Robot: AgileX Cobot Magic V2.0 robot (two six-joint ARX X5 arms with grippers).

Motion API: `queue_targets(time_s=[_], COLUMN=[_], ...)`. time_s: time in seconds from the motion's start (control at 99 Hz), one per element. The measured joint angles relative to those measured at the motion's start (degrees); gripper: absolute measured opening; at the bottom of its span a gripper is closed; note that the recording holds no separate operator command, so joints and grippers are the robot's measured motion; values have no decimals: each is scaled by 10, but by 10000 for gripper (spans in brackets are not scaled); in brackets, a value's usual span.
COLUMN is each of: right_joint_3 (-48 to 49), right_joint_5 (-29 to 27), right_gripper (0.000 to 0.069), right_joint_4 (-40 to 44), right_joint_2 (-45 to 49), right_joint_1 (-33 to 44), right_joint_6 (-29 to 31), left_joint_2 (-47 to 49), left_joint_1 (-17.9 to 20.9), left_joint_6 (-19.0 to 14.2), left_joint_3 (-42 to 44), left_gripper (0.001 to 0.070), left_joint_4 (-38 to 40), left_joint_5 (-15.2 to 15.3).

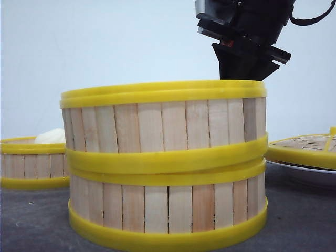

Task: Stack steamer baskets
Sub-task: 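Open the right gripper and raise it away from the stack, then reach the left gripper to the rim of the one-bun basket and grasp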

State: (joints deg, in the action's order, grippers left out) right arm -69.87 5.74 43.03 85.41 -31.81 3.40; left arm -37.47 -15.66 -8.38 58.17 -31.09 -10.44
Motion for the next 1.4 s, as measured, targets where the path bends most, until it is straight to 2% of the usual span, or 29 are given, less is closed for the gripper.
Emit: queue_targets(time_s=[0.131,0.242,0.424,0.697,0.909,0.949,1.212,1.404], right_joint_3=[0,0,-3,-43,-43,-43,-43,-43], right_joint_5=[-13,-30,-30,-30,-29,-28,-26,-23], right_gripper=[284,346,356,356,356,356,356,356], right_joint_4=[-1,-13,-26,-17,9,10,29,37], right_joint_2=[0,0,-30,-165,-244,-254,-276,-276], right_joint_1=[0,1,1,0,0,0,0,-7], right_joint_6=[0,0,0,0,0,1,1,1], left_joint_2=[0,0,-8,-69,-129,-141,-230,-303], left_joint_1=[0,0,0,0,2,5,64,141], left_joint_6=[0,0,2,20,58,61,61,19], left_joint_3=[0,0,0,0,0,0,0,0], left_gripper=[389,389,389,389,389,389,389,386], left_joint_4=[0,0,0,-8,-2,1,8,18], left_joint_5=[0,0,0,3,59,62,62,43])
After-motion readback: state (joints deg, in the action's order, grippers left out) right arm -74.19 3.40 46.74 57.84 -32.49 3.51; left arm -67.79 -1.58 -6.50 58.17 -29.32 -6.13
